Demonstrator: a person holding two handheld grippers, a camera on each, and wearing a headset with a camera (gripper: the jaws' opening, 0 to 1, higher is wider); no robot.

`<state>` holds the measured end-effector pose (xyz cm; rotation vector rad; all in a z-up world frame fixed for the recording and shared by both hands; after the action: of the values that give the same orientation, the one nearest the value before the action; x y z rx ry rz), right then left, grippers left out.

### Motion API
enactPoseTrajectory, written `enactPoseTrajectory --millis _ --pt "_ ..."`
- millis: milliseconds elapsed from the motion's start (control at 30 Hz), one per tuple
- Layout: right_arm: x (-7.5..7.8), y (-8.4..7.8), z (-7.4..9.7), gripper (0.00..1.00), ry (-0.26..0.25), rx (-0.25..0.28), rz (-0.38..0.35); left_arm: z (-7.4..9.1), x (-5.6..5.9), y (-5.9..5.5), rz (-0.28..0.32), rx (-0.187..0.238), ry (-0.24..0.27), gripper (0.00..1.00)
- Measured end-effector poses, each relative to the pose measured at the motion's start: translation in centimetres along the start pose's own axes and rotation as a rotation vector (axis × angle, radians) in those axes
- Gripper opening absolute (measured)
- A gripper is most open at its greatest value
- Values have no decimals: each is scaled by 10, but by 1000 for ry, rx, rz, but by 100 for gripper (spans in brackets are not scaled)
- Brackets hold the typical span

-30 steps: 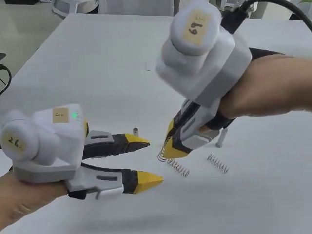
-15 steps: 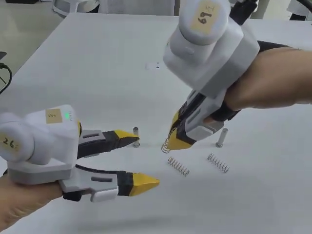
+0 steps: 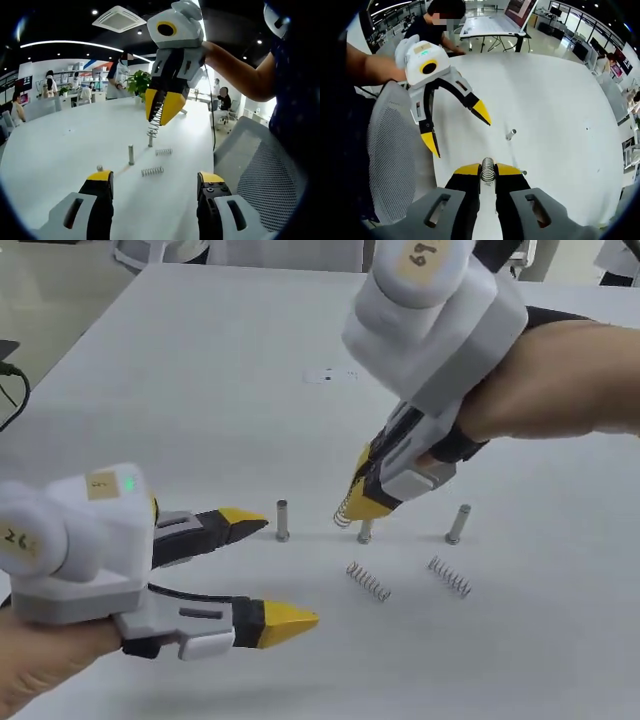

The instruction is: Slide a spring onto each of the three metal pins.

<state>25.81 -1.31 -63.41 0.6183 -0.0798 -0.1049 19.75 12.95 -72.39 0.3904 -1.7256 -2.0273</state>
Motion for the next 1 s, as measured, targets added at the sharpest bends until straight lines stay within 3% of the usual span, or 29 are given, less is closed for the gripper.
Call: enactPoseTrajectory --millis 500,1000 --pt "28 25 -19 8 0 -20 34 5 -5 -7 2 -9 25 66" --pt "40 27 -36 8 3 -66 61 7 -6 -10 -6 -31 28 65"
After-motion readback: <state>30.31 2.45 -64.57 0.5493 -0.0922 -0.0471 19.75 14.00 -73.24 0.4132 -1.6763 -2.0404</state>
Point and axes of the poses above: the centre of the closed fingertips' face, and the gripper's own axes: z roughly backward along the fingers, x roughly to its right, y roughly out of its top, the point moved 9 cm from there along z, roughly backward along the fingers, and after that the axes turned 9 degrees about x, right-handed, at the moved point
